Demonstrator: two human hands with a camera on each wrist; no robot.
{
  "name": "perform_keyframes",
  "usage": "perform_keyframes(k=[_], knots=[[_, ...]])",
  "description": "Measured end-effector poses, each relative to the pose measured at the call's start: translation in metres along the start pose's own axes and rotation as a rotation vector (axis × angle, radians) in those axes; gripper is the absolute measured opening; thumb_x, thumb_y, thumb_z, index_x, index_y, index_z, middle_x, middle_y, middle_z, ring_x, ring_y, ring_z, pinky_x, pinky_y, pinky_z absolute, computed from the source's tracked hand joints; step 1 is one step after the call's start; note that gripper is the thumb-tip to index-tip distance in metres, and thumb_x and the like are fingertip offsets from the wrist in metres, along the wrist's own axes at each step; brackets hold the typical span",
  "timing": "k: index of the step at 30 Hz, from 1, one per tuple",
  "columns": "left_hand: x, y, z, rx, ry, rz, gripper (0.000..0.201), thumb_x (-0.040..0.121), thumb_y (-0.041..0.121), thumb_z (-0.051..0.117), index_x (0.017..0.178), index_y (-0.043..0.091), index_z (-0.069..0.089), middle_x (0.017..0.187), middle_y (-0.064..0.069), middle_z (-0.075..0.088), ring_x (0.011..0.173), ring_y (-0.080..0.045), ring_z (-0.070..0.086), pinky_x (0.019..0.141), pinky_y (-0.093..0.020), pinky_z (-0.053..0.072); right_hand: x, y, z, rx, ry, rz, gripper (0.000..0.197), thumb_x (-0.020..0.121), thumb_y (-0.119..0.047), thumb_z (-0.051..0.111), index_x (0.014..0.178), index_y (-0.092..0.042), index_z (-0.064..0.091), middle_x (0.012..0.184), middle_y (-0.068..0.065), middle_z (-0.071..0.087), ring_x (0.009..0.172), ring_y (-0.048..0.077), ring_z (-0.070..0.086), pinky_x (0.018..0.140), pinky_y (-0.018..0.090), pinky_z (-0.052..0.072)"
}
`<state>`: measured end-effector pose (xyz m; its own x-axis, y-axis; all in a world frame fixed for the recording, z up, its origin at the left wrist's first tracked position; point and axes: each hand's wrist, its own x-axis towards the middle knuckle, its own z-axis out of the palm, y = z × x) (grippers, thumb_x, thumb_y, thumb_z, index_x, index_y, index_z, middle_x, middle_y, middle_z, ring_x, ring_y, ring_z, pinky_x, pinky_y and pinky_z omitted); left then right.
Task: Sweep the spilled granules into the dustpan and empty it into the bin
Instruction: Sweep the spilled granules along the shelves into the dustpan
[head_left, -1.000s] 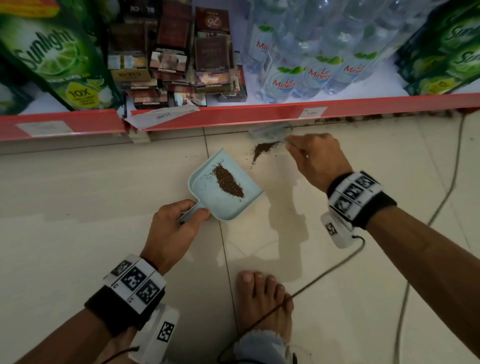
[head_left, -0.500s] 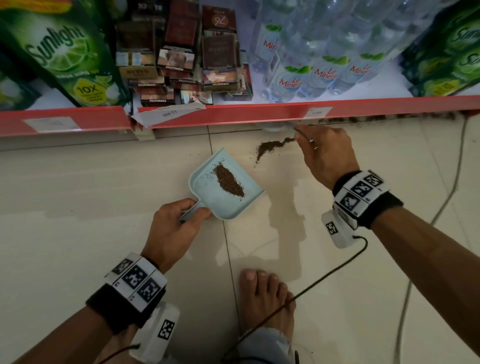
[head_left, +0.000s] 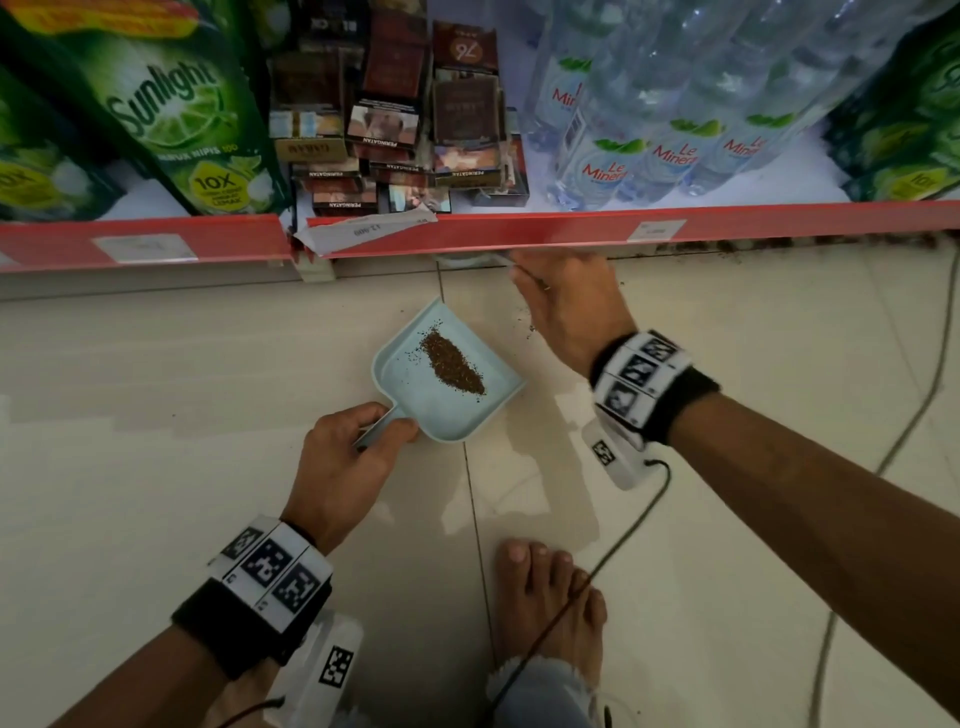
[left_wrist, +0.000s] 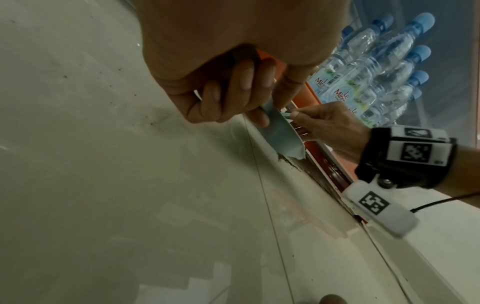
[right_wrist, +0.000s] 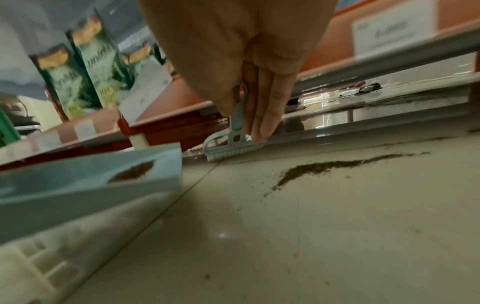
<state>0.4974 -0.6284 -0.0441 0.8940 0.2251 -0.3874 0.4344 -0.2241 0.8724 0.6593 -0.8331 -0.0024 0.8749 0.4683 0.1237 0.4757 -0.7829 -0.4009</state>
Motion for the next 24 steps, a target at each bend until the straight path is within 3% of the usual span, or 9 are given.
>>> perform_keyframes(k=[2, 4, 6, 8, 10, 12, 15, 19, 24], knots=[[0.0, 0.0, -0.003, 0.002, 0.008, -0.008, 0.04, 0.073, 0.045, 0.06, 0.073, 0.006, 0.069, 0.043, 0.012, 0.041, 0.045, -0.003, 0.035, 0.053, -0.027, 0.033, 0.008, -0.005, 0.009, -0.051, -0.086, 0.022, 0.027, 0.099, -0.014, 0.045, 0.118, -0.011, 0.064, 0.103, 0.012, 0.07, 0.092, 0.034, 0.065, 0.086, 0.04, 0.053], [0.0, 0.0, -0.006, -0.001, 0.017, -0.011, 0.04, 0.074, 0.044, 0.06, 0.074, 0.006, 0.069, 0.042, 0.013, 0.041, 0.045, -0.003, 0.035, 0.054, -0.028, 0.033, 0.004, -0.002, 0.006, -0.133, -0.169, 0.031, 0.022, 0.096, -0.01, 0.045, 0.11, -0.011, 0.063, 0.092, 0.015, 0.068, 0.082, 0.037, 0.064, 0.076, 0.041, 0.053], [-0.001, -0.001, -0.008, -0.012, 0.032, -0.008, 0.041, 0.074, 0.043, 0.061, 0.074, 0.003, 0.068, 0.043, 0.013, 0.04, 0.046, -0.005, 0.035, 0.054, -0.028, 0.033, -0.009, 0.01, -0.008, -0.237, -0.274, 0.055, 0.018, 0.093, -0.013, 0.048, 0.099, -0.012, 0.065, 0.087, 0.018, 0.069, 0.081, 0.041, 0.063, 0.072, 0.041, 0.051], [-0.001, -0.002, -0.009, -0.028, 0.04, -0.001, 0.037, 0.076, 0.039, 0.063, 0.074, 0.003, 0.068, 0.043, 0.013, 0.039, 0.046, -0.005, 0.035, 0.053, -0.027, 0.033, -0.028, 0.025, -0.028, -0.263, -0.328, 0.074, 0.021, 0.094, -0.016, 0.05, 0.1, -0.014, 0.07, 0.086, 0.019, 0.071, 0.081, 0.043, 0.063, 0.072, 0.043, 0.052], [-0.001, -0.004, -0.009, -0.032, 0.038, 0.009, 0.029, 0.083, 0.03, 0.066, 0.073, 0.003, 0.068, 0.043, 0.013, 0.04, 0.045, -0.003, 0.035, 0.053, -0.026, 0.032, -0.044, 0.033, -0.048, -0.15, -0.291, 0.098, 0.024, 0.094, -0.015, 0.054, 0.107, -0.016, 0.073, 0.082, 0.016, 0.073, 0.075, 0.04, 0.066, 0.072, 0.044, 0.054], [-0.001, -0.005, -0.007, -0.02, 0.028, 0.005, 0.025, 0.087, 0.025, 0.067, 0.072, 0.004, 0.067, 0.042, 0.014, 0.04, 0.045, -0.003, 0.034, 0.054, -0.027, 0.032, -0.054, 0.034, -0.061, 0.015, -0.21, 0.162, 0.024, 0.095, -0.013, 0.057, 0.112, -0.015, 0.074, 0.083, 0.009, 0.076, 0.072, 0.027, 0.072, 0.078, 0.042, 0.057], [-0.004, -0.003, -0.004, -0.022, 0.004, 0.006, 0.026, 0.085, 0.03, 0.065, 0.07, 0.008, 0.068, 0.042, 0.013, 0.041, 0.045, -0.004, 0.035, 0.055, -0.028, 0.032, -0.06, 0.028, -0.07, 0.16, -0.1, 0.194, 0.024, 0.092, -0.012, 0.062, 0.112, -0.014, 0.074, 0.092, 0.005, 0.077, 0.075, 0.015, 0.073, 0.083, 0.04, 0.058], [-0.011, -0.002, -0.008, -0.04, 0.003, -0.008, 0.03, 0.079, 0.039, 0.063, 0.068, 0.012, 0.068, 0.042, 0.012, 0.041, 0.046, -0.006, 0.035, 0.055, -0.029, 0.033, -0.057, 0.004, -0.075, 0.181, -0.062, 0.023, 0.032, 0.088, -0.001, 0.06, 0.115, -0.013, 0.073, 0.098, 0.006, 0.074, 0.08, 0.02, 0.071, 0.081, 0.036, 0.06], [-0.014, -0.014, -0.019, -0.01, 0.061, -0.051, 0.026, 0.09, 0.023, 0.066, 0.064, 0.021, 0.069, 0.043, 0.013, 0.043, 0.053, -0.013, 0.039, 0.059, -0.03, 0.033, -0.03, -0.02, -0.058, -0.141, -0.094, -0.241, 0.047, 0.084, 0.006, 0.055, 0.128, -0.007, 0.062, 0.108, 0.015, 0.072, 0.085, 0.037, 0.07, 0.072, 0.046, 0.058]])
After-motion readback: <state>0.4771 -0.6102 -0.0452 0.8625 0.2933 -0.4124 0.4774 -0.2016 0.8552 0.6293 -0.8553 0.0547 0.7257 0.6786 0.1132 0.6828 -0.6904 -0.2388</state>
